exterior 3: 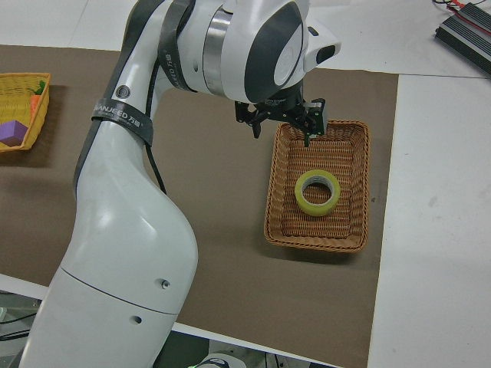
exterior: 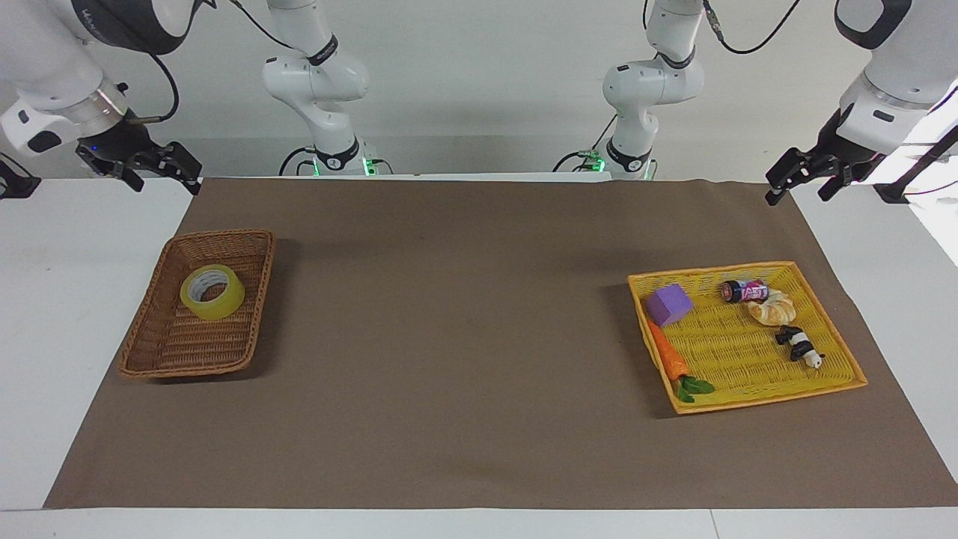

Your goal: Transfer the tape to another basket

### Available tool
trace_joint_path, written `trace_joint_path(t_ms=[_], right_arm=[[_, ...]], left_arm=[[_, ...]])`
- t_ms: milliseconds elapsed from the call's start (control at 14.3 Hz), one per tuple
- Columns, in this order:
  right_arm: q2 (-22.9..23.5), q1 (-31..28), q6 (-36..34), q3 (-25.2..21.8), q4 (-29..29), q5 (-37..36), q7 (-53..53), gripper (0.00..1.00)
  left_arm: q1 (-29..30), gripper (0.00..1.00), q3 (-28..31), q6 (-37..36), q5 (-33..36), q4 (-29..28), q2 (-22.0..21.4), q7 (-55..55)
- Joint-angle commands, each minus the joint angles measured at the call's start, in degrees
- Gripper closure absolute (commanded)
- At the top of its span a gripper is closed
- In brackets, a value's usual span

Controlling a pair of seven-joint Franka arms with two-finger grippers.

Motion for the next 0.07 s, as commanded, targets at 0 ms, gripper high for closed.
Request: trace_joint_path(t_ms=[0], right_arm=[[-1.9, 1.1, 1.0, -0.6, -2.0, -1.0, 1.0, 0.0]], left_arm=[[0.1, 0.0, 0.1, -0.7, 0.7, -0.6, -0.7, 0.5]])
